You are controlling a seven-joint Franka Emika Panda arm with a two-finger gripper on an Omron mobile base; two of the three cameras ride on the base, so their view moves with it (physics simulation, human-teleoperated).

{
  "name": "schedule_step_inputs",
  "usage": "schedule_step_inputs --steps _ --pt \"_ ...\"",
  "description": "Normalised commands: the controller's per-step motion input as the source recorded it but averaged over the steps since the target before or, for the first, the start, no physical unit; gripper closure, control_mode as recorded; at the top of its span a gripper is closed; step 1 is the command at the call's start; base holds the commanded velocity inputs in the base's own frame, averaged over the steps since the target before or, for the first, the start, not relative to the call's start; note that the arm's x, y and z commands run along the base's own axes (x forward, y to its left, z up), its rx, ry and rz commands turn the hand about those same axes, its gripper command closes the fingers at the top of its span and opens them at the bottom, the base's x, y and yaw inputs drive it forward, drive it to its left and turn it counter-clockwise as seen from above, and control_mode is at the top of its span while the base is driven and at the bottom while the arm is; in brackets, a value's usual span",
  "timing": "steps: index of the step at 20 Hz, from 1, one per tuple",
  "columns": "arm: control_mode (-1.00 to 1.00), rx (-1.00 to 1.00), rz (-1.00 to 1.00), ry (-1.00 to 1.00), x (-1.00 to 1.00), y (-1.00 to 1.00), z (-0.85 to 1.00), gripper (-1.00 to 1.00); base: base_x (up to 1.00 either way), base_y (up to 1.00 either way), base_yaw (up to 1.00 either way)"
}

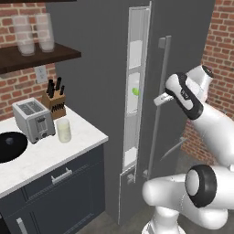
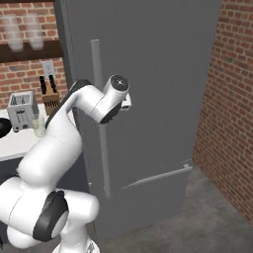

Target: Grab a lemon wedge from the fridge and one ice cube from the ice bowl, and put them in the glass of lemonade.

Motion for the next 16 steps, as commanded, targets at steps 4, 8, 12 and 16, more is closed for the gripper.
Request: schedule_step_inputs --steps 4,8,12,16 --pt "-1.0 0.0 -0.14 -0.02 -0.12 -1.0 0.26 1.0 0.0 0.0 0.0" --pt "-1.0 0.05 -0.18 -0.44 -0.41 -0.82 -0.22 1.0 0.0 0.0 0.0" --pt "-1.0 0.13 -0.03 -0.58 -0.92 -0.35 -0.06 1.0 0.0 0.0 0.0" --pt "-1.0 0.0 0.0 -0.8 -1.0 0.13 -0.29 1.0 0.0 0.0 0.0"
